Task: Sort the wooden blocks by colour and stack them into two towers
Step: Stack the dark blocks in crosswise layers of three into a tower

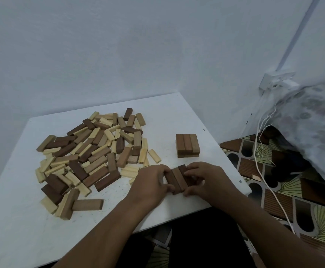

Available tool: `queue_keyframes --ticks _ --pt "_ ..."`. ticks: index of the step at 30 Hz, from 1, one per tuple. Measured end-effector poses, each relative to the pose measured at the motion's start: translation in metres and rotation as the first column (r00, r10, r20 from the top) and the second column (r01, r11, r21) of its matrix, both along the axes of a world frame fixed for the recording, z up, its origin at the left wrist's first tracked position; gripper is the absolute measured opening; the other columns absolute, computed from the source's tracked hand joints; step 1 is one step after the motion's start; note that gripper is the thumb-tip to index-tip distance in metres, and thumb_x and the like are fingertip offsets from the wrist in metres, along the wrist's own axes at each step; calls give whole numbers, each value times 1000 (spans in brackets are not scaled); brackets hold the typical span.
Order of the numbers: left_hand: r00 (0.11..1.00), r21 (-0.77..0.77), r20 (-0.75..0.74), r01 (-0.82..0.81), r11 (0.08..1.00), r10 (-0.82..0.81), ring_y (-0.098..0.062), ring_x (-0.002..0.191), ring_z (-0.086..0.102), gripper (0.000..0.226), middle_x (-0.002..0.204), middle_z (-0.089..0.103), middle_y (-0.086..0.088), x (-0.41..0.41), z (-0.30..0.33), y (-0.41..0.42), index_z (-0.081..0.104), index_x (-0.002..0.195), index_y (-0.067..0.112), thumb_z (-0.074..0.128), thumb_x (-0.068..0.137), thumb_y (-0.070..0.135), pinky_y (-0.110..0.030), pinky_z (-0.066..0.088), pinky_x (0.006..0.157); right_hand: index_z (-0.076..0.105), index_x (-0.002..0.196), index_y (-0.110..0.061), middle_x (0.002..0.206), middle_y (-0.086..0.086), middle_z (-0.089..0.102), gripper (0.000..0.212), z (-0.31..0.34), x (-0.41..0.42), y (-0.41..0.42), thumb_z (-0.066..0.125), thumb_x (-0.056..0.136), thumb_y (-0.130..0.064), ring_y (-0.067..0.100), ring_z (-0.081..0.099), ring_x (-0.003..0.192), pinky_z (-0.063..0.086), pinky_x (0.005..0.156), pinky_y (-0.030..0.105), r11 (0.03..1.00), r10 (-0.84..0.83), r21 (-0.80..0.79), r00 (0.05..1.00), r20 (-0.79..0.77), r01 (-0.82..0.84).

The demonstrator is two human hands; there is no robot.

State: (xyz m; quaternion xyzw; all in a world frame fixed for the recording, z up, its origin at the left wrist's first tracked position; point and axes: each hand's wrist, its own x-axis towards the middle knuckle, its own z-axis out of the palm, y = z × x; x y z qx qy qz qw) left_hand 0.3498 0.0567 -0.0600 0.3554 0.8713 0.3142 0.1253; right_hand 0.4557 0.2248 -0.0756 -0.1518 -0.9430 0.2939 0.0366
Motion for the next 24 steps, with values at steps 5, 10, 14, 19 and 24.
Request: queue_keyframes --ticks 5,10,14,19,24 --pt "998 39 22 54 998 -54 3 68 48 46 83 64 19 -2 0 -3 70 120 24 80 76 17 -3 34 64 73 115 -20 129 -4 63 45 -6 1 0 86 72 -26 1 51 110 27 82 -8 1000 0 -23 998 -58 -1" --pt "994 47 7 107 993 -108 14 62 48 43 89 70 13 -5 -3 -2 72 117 28 78 76 16 -4 33 63 75 110 -17 126 0 66 41 -8 2 -1 86 72 -22 0 50 108 26 84 -9 999 9 -44 996 -90 -13" --pt "996 59 10 87 994 -87 8 64 49 43 80 65 15 -8 -7 -2 72 117 27 80 75 17 -4 34 64 76 108 -16 124 2 67 39 -10 3 -2 86 71 -19 16 62 113 28 86 -8 999 -6 -51 996 -91 2" --pt "997 80 -6 81 993 -81 3 72 51 42 97 74 9 -10 -12 -2 74 114 27 81 74 16 -6 38 68 70 121 -20 137 -8 56 61 -6 3 -8 87 66 -41 11 50 125 36 100 10 1000 11 -29 999 -36 -12" --pt "993 81 -3 119 990 -119 1 66 52 19 77 68 15 -16 -25 -4 74 87 32 80 71 24 -29 47 68 65 96 -26 119 -13 59 51 -12 2 -22 85 59 -55 7 49 106 42 84 14 1000 0 5 993 -122 0"
